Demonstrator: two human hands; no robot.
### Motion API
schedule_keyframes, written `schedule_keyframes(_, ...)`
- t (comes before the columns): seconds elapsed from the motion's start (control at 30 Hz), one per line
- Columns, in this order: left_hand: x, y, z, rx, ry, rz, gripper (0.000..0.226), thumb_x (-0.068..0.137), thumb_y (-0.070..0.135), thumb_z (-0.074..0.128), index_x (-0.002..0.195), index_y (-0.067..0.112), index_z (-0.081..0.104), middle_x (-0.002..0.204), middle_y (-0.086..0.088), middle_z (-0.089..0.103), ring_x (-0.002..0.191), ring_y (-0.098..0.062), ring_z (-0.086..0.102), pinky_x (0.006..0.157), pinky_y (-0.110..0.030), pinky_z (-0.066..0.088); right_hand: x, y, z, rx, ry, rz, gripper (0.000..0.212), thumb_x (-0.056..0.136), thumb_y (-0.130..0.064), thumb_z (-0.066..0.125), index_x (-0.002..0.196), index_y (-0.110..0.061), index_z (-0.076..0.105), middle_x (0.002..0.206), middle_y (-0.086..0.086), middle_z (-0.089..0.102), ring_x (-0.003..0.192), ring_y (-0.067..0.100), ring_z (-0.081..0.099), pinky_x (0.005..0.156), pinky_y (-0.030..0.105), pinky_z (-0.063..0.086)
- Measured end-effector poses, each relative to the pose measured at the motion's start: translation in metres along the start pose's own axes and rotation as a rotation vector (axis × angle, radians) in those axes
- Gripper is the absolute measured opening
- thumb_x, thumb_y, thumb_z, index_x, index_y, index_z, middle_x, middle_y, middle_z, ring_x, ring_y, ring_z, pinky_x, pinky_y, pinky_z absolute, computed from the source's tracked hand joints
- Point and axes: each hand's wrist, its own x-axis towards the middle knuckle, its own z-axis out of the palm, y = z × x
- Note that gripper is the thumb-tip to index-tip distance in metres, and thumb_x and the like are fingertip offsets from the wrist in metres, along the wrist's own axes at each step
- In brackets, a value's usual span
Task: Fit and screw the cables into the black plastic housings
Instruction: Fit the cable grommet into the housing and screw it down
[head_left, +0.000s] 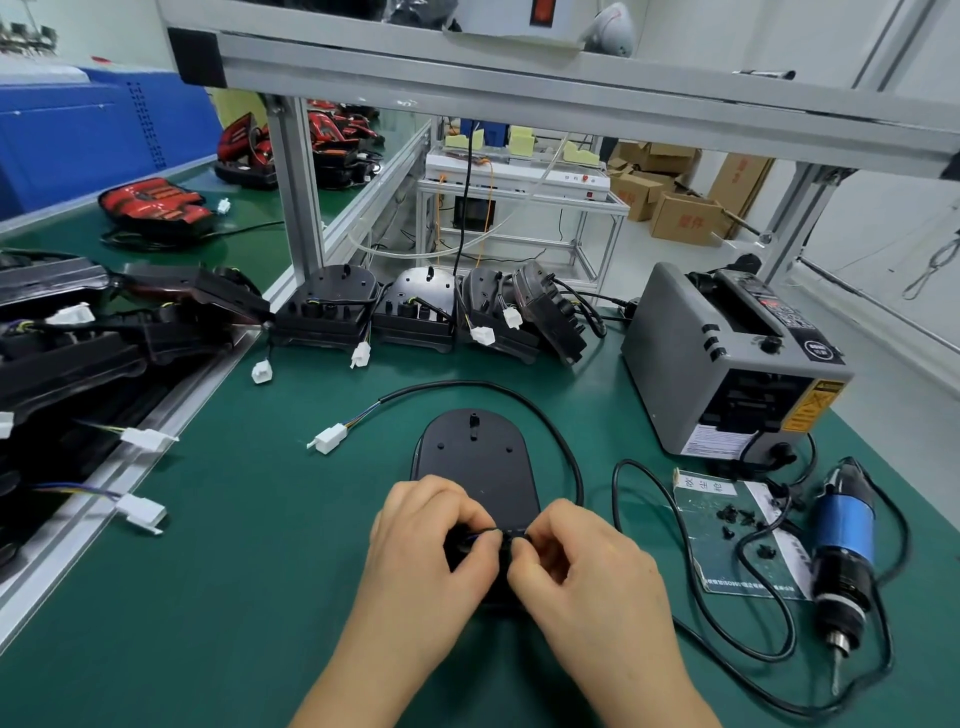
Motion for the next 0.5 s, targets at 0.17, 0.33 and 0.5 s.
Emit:
schedule_keyframes(0.17,0.0,-0.001,-0.002,-0.041,-0.026,0.006,0.009,0.075,0.028,0.058,0.068,0.033,0.056,0.091,0.016,0.055,0.098,-0.008,0.046,0.083,-0.035,0.041,-0.002,0.001,0.006,0.015,-0.003,-0.047,0.024,0.084,-0.048,0.053,0.07,-0.03,0.042,0.072,-0.011,0.052,0.072,0.011,0.05,0.06,0.019,0.035)
schedule_keyframes(0.33,-0.001,-0.003,-0.004,-0.063,-0.054,0.01,0.008,0.078,0.028,0.059,0.071,0.032,0.058,0.092,0.017,0.055,0.101,-0.009,0.046,0.086,-0.036,0.04,0.002,0.006,0.003,-0.014,-0.011,-0.055,0.025,0.085,-0.054,0.052,0.074,-0.034,0.043,0.076,-0.015,0.052,0.072,0.007,0.046,0.059,0.02,0.031)
schedule_keyframes(0.5,-0.001,-0.002,-0.005,-0.09,-0.062,0.018,0.006,0.079,0.033,0.058,0.073,0.031,0.059,0.094,0.016,0.055,0.102,-0.009,0.046,0.088,-0.037,0.04,0.009,0.01,0.001,-0.036,0.045,-0.047,0.024,0.075,-0.054,0.065,0.076,-0.037,0.048,0.086,-0.018,0.047,0.083,0.003,0.045,0.064,0.014,0.032)
